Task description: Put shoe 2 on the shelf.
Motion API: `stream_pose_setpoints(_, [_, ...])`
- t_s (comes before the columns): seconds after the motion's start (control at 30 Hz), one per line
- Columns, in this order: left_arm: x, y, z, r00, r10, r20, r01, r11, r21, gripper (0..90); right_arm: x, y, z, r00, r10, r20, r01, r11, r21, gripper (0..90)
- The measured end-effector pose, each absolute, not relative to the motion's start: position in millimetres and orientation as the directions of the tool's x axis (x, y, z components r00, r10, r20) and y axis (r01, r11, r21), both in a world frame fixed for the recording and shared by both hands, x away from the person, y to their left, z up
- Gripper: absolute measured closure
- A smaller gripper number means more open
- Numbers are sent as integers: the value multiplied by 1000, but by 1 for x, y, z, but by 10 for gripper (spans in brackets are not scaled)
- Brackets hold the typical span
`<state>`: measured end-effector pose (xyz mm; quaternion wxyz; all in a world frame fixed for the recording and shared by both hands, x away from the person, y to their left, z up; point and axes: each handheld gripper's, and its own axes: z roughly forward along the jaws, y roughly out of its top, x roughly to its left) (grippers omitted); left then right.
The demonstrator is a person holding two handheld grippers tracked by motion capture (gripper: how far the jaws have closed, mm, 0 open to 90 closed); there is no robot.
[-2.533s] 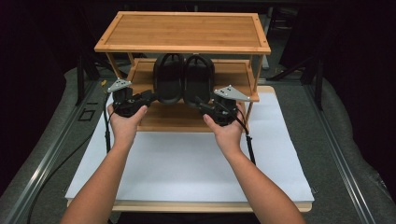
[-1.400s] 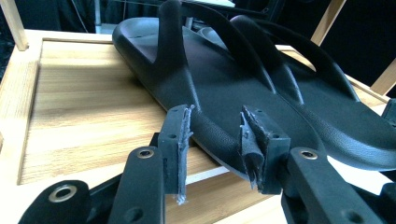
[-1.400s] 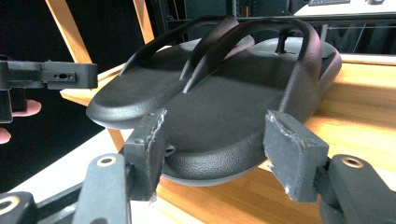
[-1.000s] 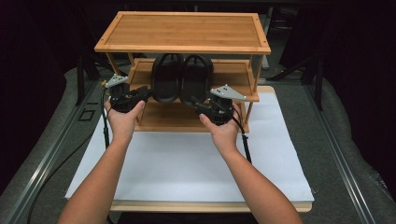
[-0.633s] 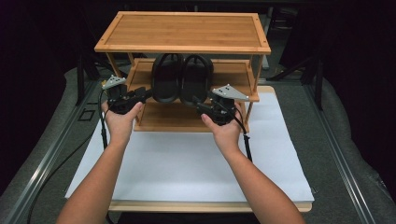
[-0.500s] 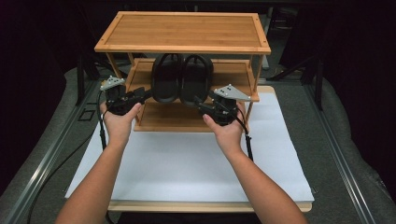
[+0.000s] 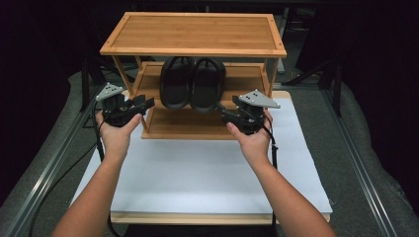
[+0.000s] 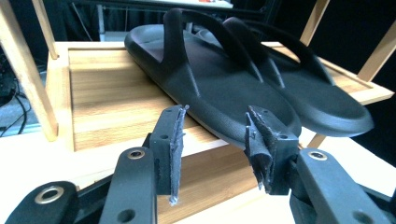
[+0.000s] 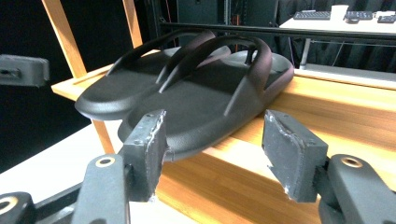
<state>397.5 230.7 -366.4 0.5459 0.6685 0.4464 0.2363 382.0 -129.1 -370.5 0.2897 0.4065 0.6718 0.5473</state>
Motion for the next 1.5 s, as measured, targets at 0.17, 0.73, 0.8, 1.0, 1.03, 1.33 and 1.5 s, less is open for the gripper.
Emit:
stream_pose_setpoints(0.17, [387, 238, -368, 499, 850, -170, 329, -5, 944, 555, 374, -137, -367, -506, 862, 35, 227, 94, 969, 392])
stream_pose_setpoints(0.73, [349, 253, -381, 509, 847, -156, 302, -6, 953, 519, 347, -171, -375, -484, 874, 46, 241, 83, 967, 389])
stream_pose_setpoints(0.8, [345, 254, -384, 504, 849, -159, 299, 1, 954, 505, 342, -177, -378, -484, 874, 43, 247, 89, 965, 386])
stream_pose_setpoints(1.0, [338, 258, -397, 505, 849, -154, 319, -17, 948, 485, 323, -193, -386, -470, 882, 41, 247, 86, 965, 384])
stream_pose_setpoints(1.03, [337, 258, -401, 506, 849, -153, 322, -21, 946, 484, 322, -195, -388, -467, 884, 28, 236, 93, 967, 385])
stream_pose_setpoints(1.33, [324, 261, -429, 519, 839, -162, 353, -38, 935, 490, 300, -210, -405, -460, 887, 37, 238, 83, 968, 381])
stream_pose_setpoints(1.5, [315, 262, -440, 515, 845, -146, 352, -53, 934, 489, 292, -215, -418, -452, 890, 63, 256, 62, 965, 380])
